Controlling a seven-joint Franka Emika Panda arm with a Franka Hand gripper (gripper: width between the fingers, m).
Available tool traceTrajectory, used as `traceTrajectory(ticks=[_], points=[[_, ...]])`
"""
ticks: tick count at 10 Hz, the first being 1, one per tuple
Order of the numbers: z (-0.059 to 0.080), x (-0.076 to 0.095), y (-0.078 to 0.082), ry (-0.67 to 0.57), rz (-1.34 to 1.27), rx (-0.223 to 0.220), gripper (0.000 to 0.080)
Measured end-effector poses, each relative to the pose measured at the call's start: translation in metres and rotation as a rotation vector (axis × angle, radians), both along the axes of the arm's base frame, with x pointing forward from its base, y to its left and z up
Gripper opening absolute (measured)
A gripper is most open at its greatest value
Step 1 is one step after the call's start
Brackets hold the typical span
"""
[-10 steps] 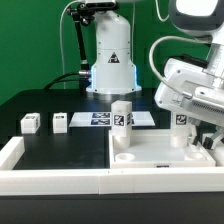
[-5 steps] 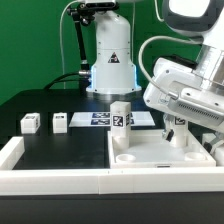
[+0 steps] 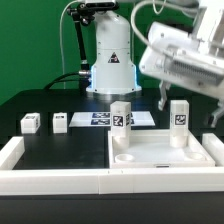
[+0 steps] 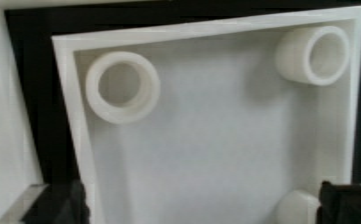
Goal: Assemble square table
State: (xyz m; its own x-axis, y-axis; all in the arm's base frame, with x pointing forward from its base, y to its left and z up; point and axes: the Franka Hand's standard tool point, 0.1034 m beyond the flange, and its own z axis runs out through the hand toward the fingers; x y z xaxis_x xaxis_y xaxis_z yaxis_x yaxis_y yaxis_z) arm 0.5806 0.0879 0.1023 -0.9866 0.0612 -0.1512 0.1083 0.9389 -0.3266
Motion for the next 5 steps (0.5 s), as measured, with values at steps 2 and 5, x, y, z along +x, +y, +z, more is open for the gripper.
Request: traceTrajectory(ticks=[2,5], points=[[0.008,-0.003,-0.020,-0.006,0.005,0.006,0.0649],[0.005,-0.004,-0.025,-0.007,-0.021,0.010,0.0649]])
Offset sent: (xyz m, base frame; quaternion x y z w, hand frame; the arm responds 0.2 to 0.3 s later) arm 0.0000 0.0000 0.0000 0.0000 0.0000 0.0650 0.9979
